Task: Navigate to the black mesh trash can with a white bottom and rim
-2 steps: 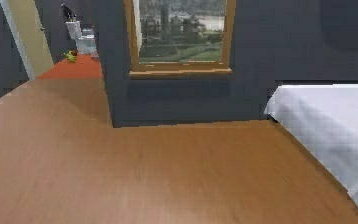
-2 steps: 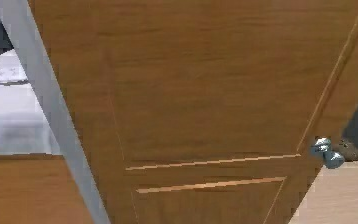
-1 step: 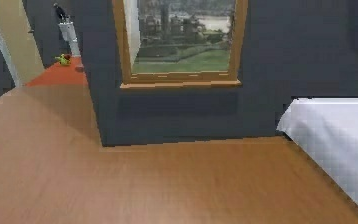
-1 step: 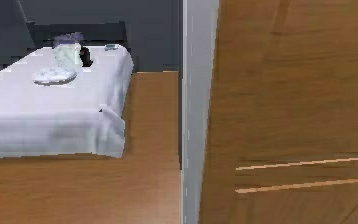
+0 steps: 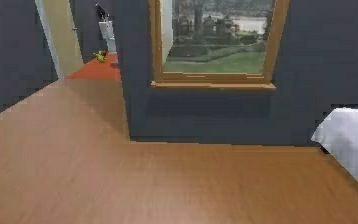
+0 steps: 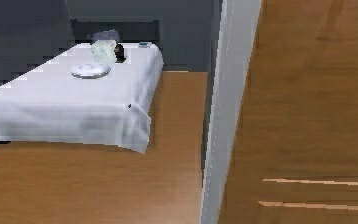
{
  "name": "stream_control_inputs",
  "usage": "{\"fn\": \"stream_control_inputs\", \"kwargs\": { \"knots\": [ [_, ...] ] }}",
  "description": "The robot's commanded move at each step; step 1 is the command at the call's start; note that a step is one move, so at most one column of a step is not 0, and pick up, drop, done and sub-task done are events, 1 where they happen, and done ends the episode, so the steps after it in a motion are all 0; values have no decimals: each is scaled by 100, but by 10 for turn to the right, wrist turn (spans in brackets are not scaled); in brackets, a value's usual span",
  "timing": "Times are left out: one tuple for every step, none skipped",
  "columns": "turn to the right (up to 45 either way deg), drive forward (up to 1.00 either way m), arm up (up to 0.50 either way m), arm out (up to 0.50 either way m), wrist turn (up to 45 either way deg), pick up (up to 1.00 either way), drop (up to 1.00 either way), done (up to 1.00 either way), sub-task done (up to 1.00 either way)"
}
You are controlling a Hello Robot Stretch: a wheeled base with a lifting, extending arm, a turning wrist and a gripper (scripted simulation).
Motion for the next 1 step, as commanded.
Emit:
{"fn": "stream_control_inputs", "kwargs": {
  "knots": [
    [0,40,0,0,0,0,0,0,0]
  ]
}}
